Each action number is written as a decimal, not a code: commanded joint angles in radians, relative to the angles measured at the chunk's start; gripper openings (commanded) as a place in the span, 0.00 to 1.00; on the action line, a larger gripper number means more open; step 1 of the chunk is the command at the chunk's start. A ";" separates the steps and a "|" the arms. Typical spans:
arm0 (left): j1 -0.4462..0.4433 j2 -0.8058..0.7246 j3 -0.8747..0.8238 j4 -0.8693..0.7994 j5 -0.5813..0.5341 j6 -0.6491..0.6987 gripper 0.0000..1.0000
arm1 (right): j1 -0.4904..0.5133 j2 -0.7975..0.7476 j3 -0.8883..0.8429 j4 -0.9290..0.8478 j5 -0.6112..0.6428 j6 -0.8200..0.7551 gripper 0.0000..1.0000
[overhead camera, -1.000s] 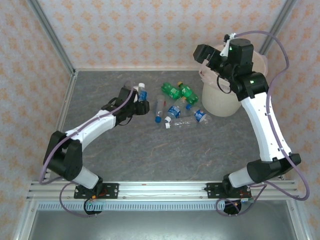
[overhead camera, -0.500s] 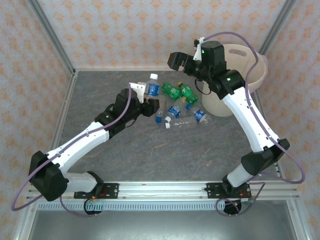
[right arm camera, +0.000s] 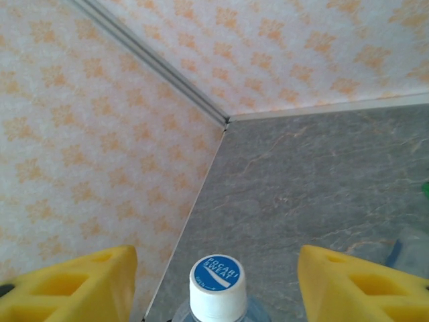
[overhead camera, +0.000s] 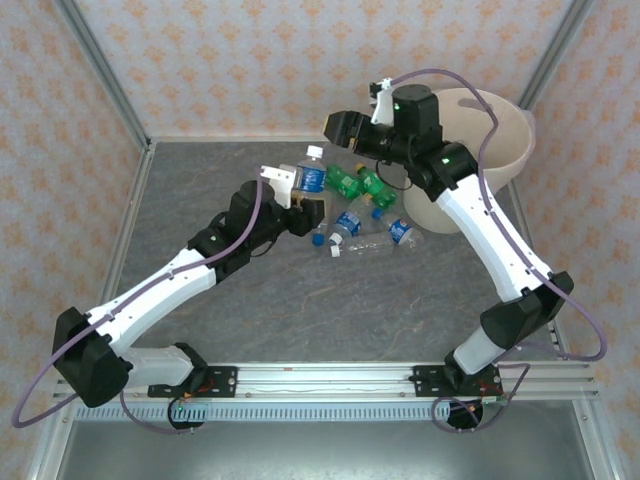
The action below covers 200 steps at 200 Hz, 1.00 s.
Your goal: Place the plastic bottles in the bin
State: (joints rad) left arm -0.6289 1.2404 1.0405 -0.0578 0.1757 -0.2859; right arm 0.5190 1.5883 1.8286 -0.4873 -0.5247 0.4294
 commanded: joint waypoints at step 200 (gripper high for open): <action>-0.017 -0.048 0.016 0.012 -0.033 0.009 0.61 | 0.087 0.073 0.051 0.012 -0.030 0.029 0.21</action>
State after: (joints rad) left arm -0.6399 1.1992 1.0401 -0.0631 0.1711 -0.2863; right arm 0.6033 1.6829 1.8526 -0.4892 -0.5724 0.4438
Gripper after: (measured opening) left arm 0.575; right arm 0.300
